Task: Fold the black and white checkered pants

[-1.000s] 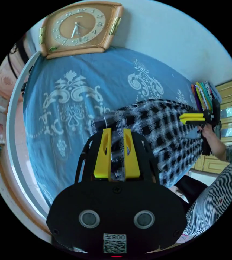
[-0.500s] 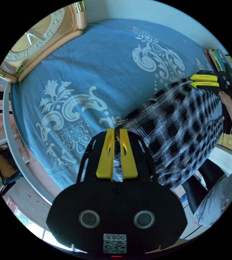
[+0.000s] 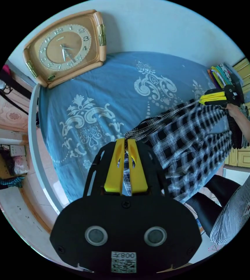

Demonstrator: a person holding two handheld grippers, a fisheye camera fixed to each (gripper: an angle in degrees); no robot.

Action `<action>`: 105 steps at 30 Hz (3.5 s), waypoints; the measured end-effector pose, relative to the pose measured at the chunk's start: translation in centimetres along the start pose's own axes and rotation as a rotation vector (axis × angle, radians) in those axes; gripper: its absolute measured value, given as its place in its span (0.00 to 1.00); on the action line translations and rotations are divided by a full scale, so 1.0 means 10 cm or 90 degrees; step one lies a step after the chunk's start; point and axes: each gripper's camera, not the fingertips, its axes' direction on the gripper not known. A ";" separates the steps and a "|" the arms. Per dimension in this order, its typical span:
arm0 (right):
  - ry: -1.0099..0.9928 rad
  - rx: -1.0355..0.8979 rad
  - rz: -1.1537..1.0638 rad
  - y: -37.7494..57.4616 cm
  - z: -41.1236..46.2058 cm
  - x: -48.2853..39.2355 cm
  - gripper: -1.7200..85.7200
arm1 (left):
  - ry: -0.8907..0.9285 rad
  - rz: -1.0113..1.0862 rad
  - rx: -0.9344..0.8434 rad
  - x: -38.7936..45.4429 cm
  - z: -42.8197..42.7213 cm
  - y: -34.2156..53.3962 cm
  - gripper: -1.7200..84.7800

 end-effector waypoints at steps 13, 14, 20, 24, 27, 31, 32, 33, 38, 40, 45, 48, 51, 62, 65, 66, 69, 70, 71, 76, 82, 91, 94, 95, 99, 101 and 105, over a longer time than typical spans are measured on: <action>-0.174 -0.097 -0.068 0.58 0.50 -0.73 0.02 | 0.040 -0.033 -0.119 0.56 0.55 0.95 0.04; -0.184 -0.103 -0.067 0.60 0.55 -0.75 0.02 | 0.044 -0.038 -0.126 0.57 0.61 0.98 0.04; -0.229 -0.145 -0.081 0.76 0.97 -0.86 0.02 | 0.063 -0.061 -0.187 0.74 1.13 1.21 0.04; -0.264 -0.158 -0.093 0.86 1.24 -0.88 0.02 | 0.051 -0.062 -0.207 0.84 1.45 1.26 0.04; -0.266 -0.174 -0.102 0.91 1.46 -0.87 0.03 | 0.052 -0.059 -0.217 0.89 1.69 1.23 0.04; -0.266 -0.183 -0.095 1.00 1.77 -0.77 0.03 | 0.032 -0.035 -0.254 1.01 2.11 1.20 0.04; -0.265 -0.182 -0.092 1.01 1.81 -0.75 0.03 | 0.032 -0.034 -0.259 1.02 2.17 1.20 0.04; -0.263 -0.182 -0.087 1.04 1.90 -0.71 0.03 | 0.029 -0.033 -0.266 1.05 2.28 1.19 0.04; -0.247 -0.195 -0.082 1.18 2.28 -0.58 0.03 | 0.025 -0.032 -0.302 1.19 2.77 1.16 0.04; -0.235 -0.198 -0.078 1.27 2.48 -0.51 0.03 | 0.031 -0.037 -0.318 1.24 3.00 1.13 0.04; -0.265 -0.162 -0.020 1.45 2.71 -0.21 0.03 | 0.054 -0.089 -0.299 1.29 3.25 1.06 0.06; -0.278 -0.149 0.020 1.57 2.85 -0.02 0.04 | 0.066 -0.138 -0.277 1.33 3.35 1.05 0.08; -0.286 -0.134 0.061 1.70 2.99 0.15 0.05 | 0.066 -0.193 -0.258 1.40 3.48 1.06 0.08; -0.403 -0.080 0.279 2.44 3.34 1.07 0.07 | 0.247 -0.126 -0.188 2.49 4.44 0.28 0.08; -0.396 -0.066 0.348 2.76 3.34 1.42 0.06 | 0.312 -0.004 -0.182 3.06 4.85 -0.16 0.08; -0.374 -0.053 0.381 2.89 3.31 1.59 0.06 | 0.333 0.037 -0.185 3.28 5.01 -0.31 0.08; -0.269 -0.027 0.468 3.24 3.25 2.14 0.06 | 0.360 0.119 -0.186 3.78 5.37 -0.62 0.09; -0.214 -0.020 0.506 3.38 3.24 2.40 0.06 | 0.357 0.136 -0.183 3.94 5.51 -0.72 0.09; -0.190 -0.014 0.527 3.46 3.23 2.53 0.07 | 0.357 0.139 -0.181 4.01 5.57 -0.77 0.09; -0.052 0.032 0.697 3.97 3.28 3.60 0.08 | 0.348 0.181 -0.189 4.51 6.09 -1.13 0.09; -0.011 0.027 0.777 4.22 3.62 4.17 0.09 | 0.288 0.240 -0.209 4.98 6.57 -1.40 0.08; 0.000 -0.013 0.813 4.42 4.29 4.56 0.07 | 0.279 0.220 -0.231 5.48 7.26 -1.75 0.03; 0.000 -0.016 0.813 4.51 4.45 4.65 0.05 | 0.288 0.213 -0.232 5.64 7.46 -1.88 0.02; 0.000 -0.016 0.809 4.53 4.48 4.67 0.05 | 0.290 0.210 -0.233 5.66 7.50 -1.90 0.02; -0.001 -0.023 0.795 4.68 4.70 4.74 0.03 | 0.292 0.200 -0.220 5.86 7.71 -2.08 0.02; -0.005 -0.022 0.792 4.75 4.80 4.76 0.03 | 0.293 0.193 -0.208 5.93 7.79 -2.17 0.02; 0.001 -0.024 0.787 4.90 5.05 4.78 0.03 | 0.292 0.193 -0.202 6.17 8.02 -2.36 0.03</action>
